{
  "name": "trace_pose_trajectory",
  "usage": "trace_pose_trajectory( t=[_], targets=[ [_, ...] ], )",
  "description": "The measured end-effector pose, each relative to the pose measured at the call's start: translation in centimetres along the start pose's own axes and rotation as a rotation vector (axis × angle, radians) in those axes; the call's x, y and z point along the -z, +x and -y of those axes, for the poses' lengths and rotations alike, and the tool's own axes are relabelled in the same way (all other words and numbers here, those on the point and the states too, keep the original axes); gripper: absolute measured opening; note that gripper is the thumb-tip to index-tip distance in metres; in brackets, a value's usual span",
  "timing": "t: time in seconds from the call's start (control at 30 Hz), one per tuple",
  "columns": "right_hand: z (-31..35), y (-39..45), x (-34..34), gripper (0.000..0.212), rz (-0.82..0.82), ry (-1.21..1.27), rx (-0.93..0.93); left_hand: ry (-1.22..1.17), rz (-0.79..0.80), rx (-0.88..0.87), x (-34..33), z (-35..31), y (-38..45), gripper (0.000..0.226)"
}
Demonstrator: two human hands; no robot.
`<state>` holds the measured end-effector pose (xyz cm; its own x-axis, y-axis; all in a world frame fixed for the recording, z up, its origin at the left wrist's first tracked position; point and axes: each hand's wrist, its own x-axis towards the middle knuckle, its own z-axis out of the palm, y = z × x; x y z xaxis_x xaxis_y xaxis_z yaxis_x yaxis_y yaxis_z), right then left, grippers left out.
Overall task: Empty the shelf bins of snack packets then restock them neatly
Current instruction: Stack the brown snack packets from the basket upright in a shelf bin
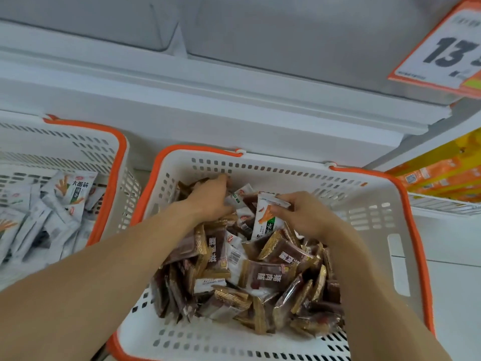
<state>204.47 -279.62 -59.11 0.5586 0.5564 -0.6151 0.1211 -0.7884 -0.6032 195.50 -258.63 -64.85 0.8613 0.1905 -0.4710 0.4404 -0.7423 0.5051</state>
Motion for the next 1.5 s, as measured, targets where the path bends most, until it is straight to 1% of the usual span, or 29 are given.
trace_pose_trajectory(
  t=[0.07,0.13,0.2,0.3,0.37,0.4,0.47,0.53,0.6,0.67,0.73,0.77,0.8,0.87,0.9,0.93,0.97,1.03,1.07,1.1,1.13,1.17,1.2,1.23,1.3,1.4,1.43,1.5],
  targets=[
    [0.1,0.6,-0.2,0.028,-0.029,-0.127,-0.067,0.077,0.049,-0.009,0.1,0.1,0.1,0.046],
    [-0.3,0.9,-0.4,0.032,-0.091,-0.202,-0.110,0.133,0.090,-0.007,0.2,0.2,0.1,0.037],
    [-1.1,1.0,-0.4,0.035,-0.132,-0.220,-0.150,0.141,0.057,-0.019,0.3,0.3,-0.1,0.033],
    [-2.4,0.7,0.0,0.037,-0.224,-0.179,-0.243,-0.002,0.034,-0.047,0.7,0.3,-0.8,0.039],
    [-3.1,0.5,0.2,0.034,-0.286,-0.171,-0.271,-0.097,-0.036,-0.056,1.1,0.0,-1.5,0.045],
    [-3.1,0.2,0.3,0.033,-0.302,-0.168,-0.240,-0.143,-0.081,-0.061,1.5,-0.3,-1.8,0.048],
    [-2.7,-0.4,0.2,0.033,-0.335,-0.135,-0.124,-0.226,-0.154,-0.085,2.5,-1.1,-2.6,0.051],
    [-2.1,-0.8,0.3,0.033,-0.391,-0.040,-0.023,-0.308,-0.167,-0.101,3.3,-1.8,-3.4,0.048],
    [-1.2,-1.1,0.7,0.037,-0.430,0.061,0.014,-0.357,-0.142,-0.110,3.9,-2.4,-4.3,0.038],
    [-0.2,-1.5,1.1,0.041,-0.408,0.234,0.026,-0.373,-0.129,-0.115,4.2,-2.7,-5.6,0.029],
    [1.1,-2.2,1.6,0.034,-0.367,0.427,0.058,-0.457,-0.145,-0.065,4.4,-2.7,-7.0,0.027],
    [1.8,-2.6,1.7,0.029,-0.339,0.508,0.074,-0.543,-0.135,-0.012,4.4,-2.5,-7.7,0.026],
    [2.5,-2.9,1.6,0.026,-0.297,0.568,0.090,-0.683,-0.093,0.040,4.3,-2.5,-8.4,0.025],
    [3.8,-3.5,0.5,0.024,-0.152,0.636,0.104,-1.088,0.079,0.135,4.0,-2.6,-9.8,0.029],
    [4.2,-3.5,-0.5,0.023,-0.078,0.645,0.106,-1.244,0.149,0.168,3.7,-2.7,-10.5,0.032],
    [4.6,-3.7,-1.8,0.023,-0.030,0.625,0.117,-1.311,0.178,0.171,3.3,-2.7,-11.1,0.035],
    [4.8,-3.6,-3.0,0.023,-0.016,0.600,0.130,-1.275,0.162,0.158,2.8,-2.6,-11.7,0.036],
    [4.7,-3.5,-5.2,0.026,-0.026,0.605,0.158,-1.083,0.069,0.147,1.8,-2.2,-12.7,0.032],
    [4.5,-3.5,-6.0,0.027,-0.045,0.612,0.156,-1.005,0.023,0.173,1.4,-1.8,-13.1,0.029],
    [3.9,-3.3,-6.5,0.027,-0.084,0.563,0.133,-0.957,-0.011,0.205,1.2,-1.2,-13.4,0.027],
    [3.1,-3.0,-6.8,0.028,-0.135,0.433,0.104,-0.912,-0.047,0.239,1.1,-0.6,-13.7,0.027],
    [2.3,-2.5,-7.1,0.027,-0.179,0.248,0.077,-0.866,-0.091,0.270,1.2,0.0,-14.1,0.027],
    [1.5,-2.2,-7.4,0.027,-0.195,0.083,0.064,-0.815,-0.126,0.297,1.3,0.5,-14.4,0.028],
    [1.0,-2.0,-7.9,0.028,-0.170,-0.040,0.074,-0.773,-0.147,0.305,1.5,0.9,-14.8,0.029],
    [0.7,-1.8,-9.0,0.036,-0.059,-0.207,0.102,-0.704,-0.128,0.305,1.9,1.5,-15.5,0.027],
    [1.1,-1.5,-10.3,0.045,0.060,-0.312,0.045,-0.589,-0.054,0.318,2.1,1.9,-16.3,0.020],
    [1.1,-1.5,-10.4,0.042,0.088,-0.326,0.021,-0.564,-0.046,0.314,2.1,1.9,-16.5,0.018],
    [1.2,-1.7,-10.4,0.028,0.137,-0.372,-0.011,-0.537,-0.049,0.302,2.1,1.7,-17.0,0.018]
  ],
)
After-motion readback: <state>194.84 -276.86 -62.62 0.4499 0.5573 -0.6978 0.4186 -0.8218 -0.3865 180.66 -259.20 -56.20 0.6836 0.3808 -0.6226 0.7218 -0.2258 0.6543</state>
